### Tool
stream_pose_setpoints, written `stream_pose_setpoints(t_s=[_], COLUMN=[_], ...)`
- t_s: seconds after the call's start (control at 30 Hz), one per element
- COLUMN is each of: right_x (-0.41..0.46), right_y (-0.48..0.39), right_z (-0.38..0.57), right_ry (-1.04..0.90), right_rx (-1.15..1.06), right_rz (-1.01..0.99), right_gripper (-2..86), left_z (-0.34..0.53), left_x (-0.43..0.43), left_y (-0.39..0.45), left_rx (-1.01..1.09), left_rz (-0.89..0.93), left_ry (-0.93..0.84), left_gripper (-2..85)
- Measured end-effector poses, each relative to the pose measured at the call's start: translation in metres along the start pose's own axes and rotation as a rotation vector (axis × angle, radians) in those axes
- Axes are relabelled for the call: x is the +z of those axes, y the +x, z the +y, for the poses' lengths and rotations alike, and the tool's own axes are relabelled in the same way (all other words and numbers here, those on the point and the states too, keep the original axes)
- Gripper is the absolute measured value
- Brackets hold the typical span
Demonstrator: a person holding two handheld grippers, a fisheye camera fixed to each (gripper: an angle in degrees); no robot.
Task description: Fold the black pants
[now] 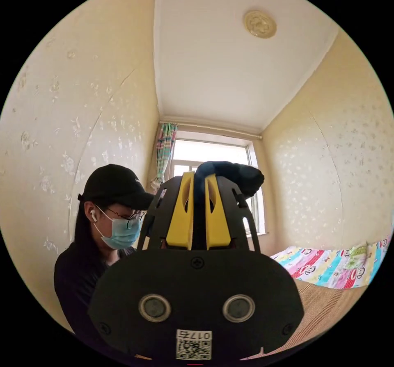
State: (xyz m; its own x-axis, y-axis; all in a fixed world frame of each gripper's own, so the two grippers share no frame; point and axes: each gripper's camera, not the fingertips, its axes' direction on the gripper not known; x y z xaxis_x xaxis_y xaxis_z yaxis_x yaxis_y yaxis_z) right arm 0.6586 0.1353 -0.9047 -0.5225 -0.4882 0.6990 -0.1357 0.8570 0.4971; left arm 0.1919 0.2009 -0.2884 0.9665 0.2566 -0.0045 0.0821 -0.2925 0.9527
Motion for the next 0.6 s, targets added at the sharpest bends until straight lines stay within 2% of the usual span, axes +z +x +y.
stream_pose_setpoints(t_s=[0.1,0.23,0.43,0.53,0.6], right_x=[0.024,0.053,0.083,0.098,0.133], right_y=[-0.003,0.019,0.105,0.19,0.301], right_z=[-0.042,-0.081,-0.068,-0.038,-0.026], right_ry=[0.015,-0.011,-0.071,-0.139,-0.234], right_rx=[-0.063,-0.048,0.05,0.121,0.159], right_rz=[0.026,0.018,0.176,0.322,0.518], right_gripper=[0.3,0.3,0.5,1.0,1.9], left_z=[-0.045,-0.086,-0.06,-0.026,-0.002], left_x=[0.006,0.025,0.07,0.134,0.202], left_y=[-0.003,-0.029,-0.065,-0.115,-0.168], left_rx=[0.041,-0.007,-0.032,-0.103,-0.172], left_rz=[-0.02,0.008,-0.102,-0.185,-0.241], left_ry=[0.025,0.038,-0.039,-0.18,-0.29], left_gripper=[3.9,3.9,3.9,3.9,4.1])
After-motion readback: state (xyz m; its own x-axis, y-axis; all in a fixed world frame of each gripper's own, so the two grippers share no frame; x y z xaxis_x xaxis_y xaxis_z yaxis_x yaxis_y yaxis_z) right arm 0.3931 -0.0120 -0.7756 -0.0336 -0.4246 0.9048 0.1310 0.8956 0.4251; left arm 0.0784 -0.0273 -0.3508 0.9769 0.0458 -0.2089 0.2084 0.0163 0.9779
